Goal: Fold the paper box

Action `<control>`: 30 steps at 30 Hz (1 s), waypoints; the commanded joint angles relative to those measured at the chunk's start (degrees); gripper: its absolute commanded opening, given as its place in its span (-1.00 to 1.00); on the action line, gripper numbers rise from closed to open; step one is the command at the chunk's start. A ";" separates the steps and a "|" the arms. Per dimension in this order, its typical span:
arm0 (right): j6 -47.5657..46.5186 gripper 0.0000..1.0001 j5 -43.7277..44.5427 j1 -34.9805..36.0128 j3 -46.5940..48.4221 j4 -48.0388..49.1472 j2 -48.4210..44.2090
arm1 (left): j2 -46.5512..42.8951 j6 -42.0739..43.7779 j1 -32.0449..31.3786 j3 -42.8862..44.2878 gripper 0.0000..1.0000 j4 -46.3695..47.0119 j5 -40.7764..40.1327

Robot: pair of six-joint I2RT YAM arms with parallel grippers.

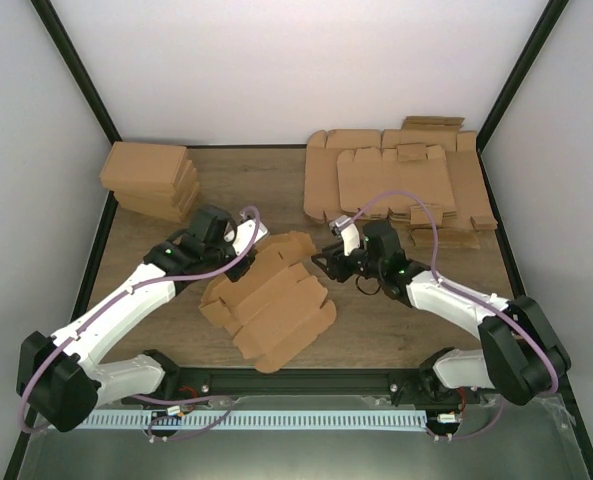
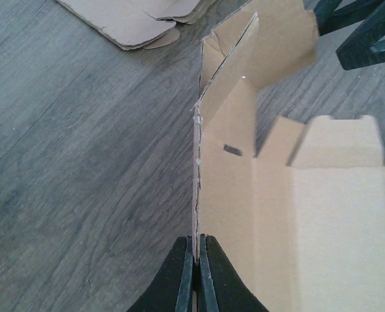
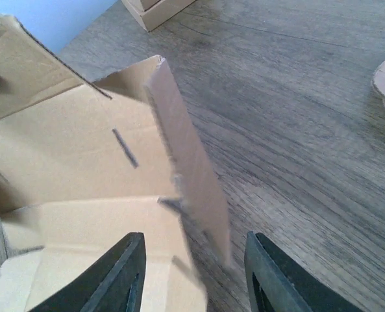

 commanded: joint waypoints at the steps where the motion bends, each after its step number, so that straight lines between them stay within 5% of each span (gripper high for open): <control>1: -1.77 -0.07 3.23 0.38 2.77 -4.66 -2.48 | 0.07 -1.83 -0.65 1.76 -0.93 1.59 -1.74; 7: 0.59 0.12 3.98 0.38 1.66 -4.58 -6.52 | 0.47 -0.37 -2.09 3.24 -0.92 -0.59 -7.34; 19: 8.79 0.11 -2.46 -0.08 -1.81 3.83 -4.76 | 3.23 -1.92 -11.42 1.39 -0.92 1.68 -18.88; 24: 16.62 0.13 -4.83 -1.84 -3.87 9.33 -3.61 | 5.34 -5.51 -17.33 -0.54 -0.91 3.50 -25.73; 30: 30.78 0.39 -5.72 -6.56 -10.66 19.93 -5.19 | 10.34 -8.36 -23.55 -0.13 -0.91 4.25 -34.01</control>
